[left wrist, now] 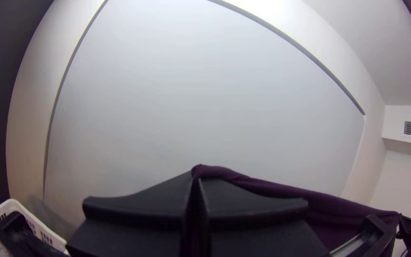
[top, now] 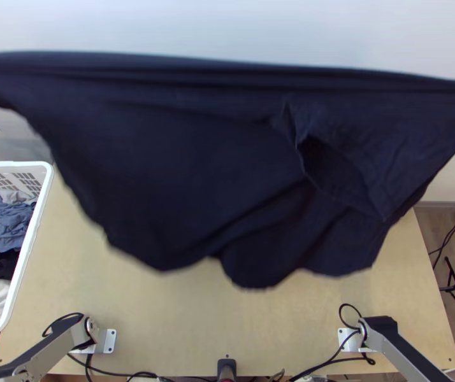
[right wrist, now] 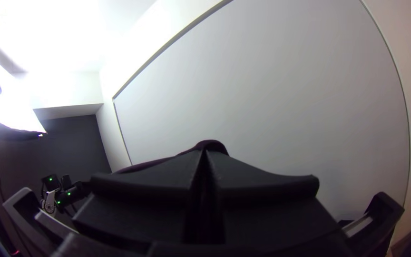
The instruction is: Fold the t-shirt
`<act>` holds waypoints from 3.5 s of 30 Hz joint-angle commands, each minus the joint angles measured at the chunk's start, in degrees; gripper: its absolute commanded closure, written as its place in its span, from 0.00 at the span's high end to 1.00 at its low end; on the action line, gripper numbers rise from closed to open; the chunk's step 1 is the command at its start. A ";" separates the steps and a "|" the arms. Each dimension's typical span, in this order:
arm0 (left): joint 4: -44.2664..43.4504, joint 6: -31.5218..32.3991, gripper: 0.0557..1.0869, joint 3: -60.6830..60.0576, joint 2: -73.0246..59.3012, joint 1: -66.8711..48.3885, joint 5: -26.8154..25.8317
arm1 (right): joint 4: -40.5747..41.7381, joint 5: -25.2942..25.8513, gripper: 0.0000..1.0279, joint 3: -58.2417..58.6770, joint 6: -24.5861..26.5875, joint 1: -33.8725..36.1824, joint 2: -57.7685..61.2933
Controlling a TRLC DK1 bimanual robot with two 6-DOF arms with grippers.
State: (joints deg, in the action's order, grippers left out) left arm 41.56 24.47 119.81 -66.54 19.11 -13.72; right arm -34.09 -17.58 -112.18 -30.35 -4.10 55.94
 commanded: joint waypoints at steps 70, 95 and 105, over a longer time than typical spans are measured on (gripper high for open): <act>6.16 6.56 0.03 -3.44 13.02 5.32 -7.29 | -10.39 -3.86 0.03 -2.87 -5.25 0.32 -4.97; -18.71 -4.25 0.03 -69.45 -7.02 -1.62 -10.89 | 13.70 -9.13 0.03 65.25 -10.17 -0.74 14.72; -23.46 -1.97 0.03 -57.67 -23.98 -6.46 -8.17 | 16.33 -5.09 0.03 53.82 -9.82 -1.18 27.03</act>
State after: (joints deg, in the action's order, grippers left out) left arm 20.38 21.74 55.99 -80.05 15.29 -23.05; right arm -19.57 -24.45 -52.58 -40.45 -5.19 74.70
